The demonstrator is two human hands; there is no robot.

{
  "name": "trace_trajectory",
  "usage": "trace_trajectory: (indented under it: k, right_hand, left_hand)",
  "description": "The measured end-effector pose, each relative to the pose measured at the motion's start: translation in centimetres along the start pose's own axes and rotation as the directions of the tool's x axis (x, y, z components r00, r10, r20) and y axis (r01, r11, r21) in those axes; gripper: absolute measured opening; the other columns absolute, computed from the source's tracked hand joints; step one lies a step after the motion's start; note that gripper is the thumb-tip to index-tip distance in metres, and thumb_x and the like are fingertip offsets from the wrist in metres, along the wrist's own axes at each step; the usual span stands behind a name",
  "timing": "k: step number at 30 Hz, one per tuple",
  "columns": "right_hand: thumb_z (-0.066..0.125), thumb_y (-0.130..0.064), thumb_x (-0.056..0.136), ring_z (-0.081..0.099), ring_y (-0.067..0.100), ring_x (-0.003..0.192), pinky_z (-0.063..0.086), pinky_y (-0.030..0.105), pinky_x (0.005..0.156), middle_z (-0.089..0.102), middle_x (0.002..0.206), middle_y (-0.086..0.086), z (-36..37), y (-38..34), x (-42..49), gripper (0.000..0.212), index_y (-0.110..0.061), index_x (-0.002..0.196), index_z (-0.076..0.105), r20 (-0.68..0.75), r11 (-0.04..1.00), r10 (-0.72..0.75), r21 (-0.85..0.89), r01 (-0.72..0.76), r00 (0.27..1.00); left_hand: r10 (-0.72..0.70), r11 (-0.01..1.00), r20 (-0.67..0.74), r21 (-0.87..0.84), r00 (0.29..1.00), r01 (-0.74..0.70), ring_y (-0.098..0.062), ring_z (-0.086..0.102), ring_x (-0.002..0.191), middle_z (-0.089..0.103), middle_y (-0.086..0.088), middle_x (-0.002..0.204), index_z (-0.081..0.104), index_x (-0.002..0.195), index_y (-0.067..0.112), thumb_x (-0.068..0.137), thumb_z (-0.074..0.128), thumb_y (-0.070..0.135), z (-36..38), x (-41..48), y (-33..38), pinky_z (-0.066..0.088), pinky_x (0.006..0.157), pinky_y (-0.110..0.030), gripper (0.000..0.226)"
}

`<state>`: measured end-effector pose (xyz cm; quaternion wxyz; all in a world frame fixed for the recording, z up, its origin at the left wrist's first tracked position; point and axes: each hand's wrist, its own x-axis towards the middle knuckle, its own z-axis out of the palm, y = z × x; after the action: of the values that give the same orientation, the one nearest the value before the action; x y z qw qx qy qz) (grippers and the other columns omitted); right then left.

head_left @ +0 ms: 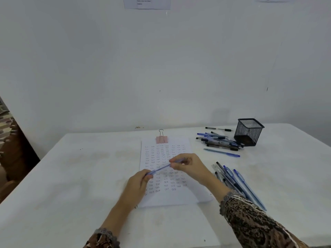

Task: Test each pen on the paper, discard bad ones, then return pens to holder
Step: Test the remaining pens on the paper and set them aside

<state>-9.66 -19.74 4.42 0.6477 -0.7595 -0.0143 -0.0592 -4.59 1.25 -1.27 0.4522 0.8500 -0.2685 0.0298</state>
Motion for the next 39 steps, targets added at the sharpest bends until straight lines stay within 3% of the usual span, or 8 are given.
trace_trajectory:
  k: [2,5,6,9,11,15,22,39]
  right_hand:
    - [0.074,-0.028,0.078,0.061,0.006,0.085,0.047,0.029,0.088,0.072,0.089,-0.009,-1.5,-0.7,0.3,0.013,-0.031,0.09,0.073,0.058,0.891,-0.009,-0.453,0.034,0.998]
    - [0.054,-0.037,0.092,0.043,0.009,0.096,0.024,0.037,0.098,0.067,0.099,-0.015,-2.2,-1.4,0.8,0.022,-0.037,0.111,0.063,0.17,0.168,-0.044,-0.97,0.175,0.985]
    - [0.049,-0.033,0.095,0.04,0.011,0.095,0.022,0.038,0.097,0.066,0.1,-0.012,-2.3,-1.4,1.0,0.023,-0.035,0.114,0.062,0.131,0.12,-0.076,-0.983,0.14,0.988]
    - [0.05,-0.022,0.095,0.048,0.008,0.082,0.03,0.029,0.082,0.069,0.094,-0.004,-3.1,-0.8,1.9,0.011,-0.021,0.1,0.06,-0.182,0.663,-0.19,-0.749,-0.01,0.965]
    - [0.051,-0.006,0.093,0.058,0.005,0.066,0.043,0.021,0.065,0.069,0.092,0.01,-3.2,0.1,2.2,0.009,-0.012,0.087,0.052,-0.322,0.997,-0.031,-0.08,0.005,0.946]
    - [0.047,0.014,0.088,0.062,0.012,0.05,0.054,0.018,0.052,0.064,0.071,0.014,-2.8,2.7,2.7,0.021,-0.004,0.077,0.051,-0.358,0.778,0.256,0.627,0.028,0.898]
    - [0.052,0.019,0.076,0.029,0.01,0.051,0.029,0.022,0.055,0.032,0.06,0.0,-2.6,5.1,2.5,0.046,-0.016,0.056,0.029,-0.531,0.998,0.049,0.051,-0.027,0.846]
    - [0.052,0.019,0.071,0.025,0.002,0.044,0.028,0.009,0.049,0.025,0.061,0.0,-1.8,5.1,2.5,0.049,-0.017,0.052,0.025,-0.441,0.998,-0.003,-0.058,-0.026,0.897]
  left_hand:
    - [0.017,0.999,-0.032,-0.038,0.999,-0.018,0.001,0.052,0.074,0.059,0.006,0.077,0.058,0.086,0.027,0.093,0.051,0.019,0.0,-0.1,0.3,0.038,0.064,-0.009,0.013]
    - [0.037,0.999,-0.054,-0.005,0.998,-0.037,0.005,0.052,0.078,0.057,0.015,0.088,0.059,0.107,0.028,0.089,0.056,0.029,0.0,-0.2,0.3,0.037,0.071,-0.006,0.017]
    - [0.059,0.997,-0.066,0.052,0.996,-0.056,0.004,0.051,0.083,0.056,0.017,0.093,0.054,0.114,0.031,0.088,0.052,0.041,0.0,-0.2,0.1,0.037,0.075,-0.006,0.028]
    - [0.006,0.978,-0.086,0.209,0.996,0.012,-0.008,0.043,0.121,0.047,0.009,0.131,0.036,0.138,0.024,0.088,0.029,0.053,0.0,0.0,-0.6,0.03,0.102,-0.021,0.059]
    - [-0.094,0.947,-0.038,0.304,0.995,0.101,-0.012,0.02,0.139,0.025,0.003,0.15,0.02,0.146,0.017,0.086,0.017,0.05,0.2,0.0,-0.7,0.012,0.112,-0.024,0.068]
    - [-0.194,0.86,0.09,0.494,0.977,0.125,-0.01,-0.002,0.143,0.001,0.005,0.156,0.004,0.147,0.017,0.09,0.012,0.05,0.6,0.4,-0.7,-0.003,0.114,-0.027,0.066]
    - [-0.226,0.839,0.094,0.524,0.969,0.145,-0.008,-0.001,0.143,0.001,0.008,0.156,0.008,0.147,0.02,0.088,0.009,0.055,0.6,0.3,-1.0,-0.004,0.114,-0.026,0.069]
    - [-0.206,0.837,0.034,0.525,0.978,0.158,-0.009,0.003,0.143,0.007,0.007,0.155,0.014,0.147,0.021,0.062,-0.01,0.061,1.0,0.2,-0.7,-0.003,0.114,-0.027,0.097]
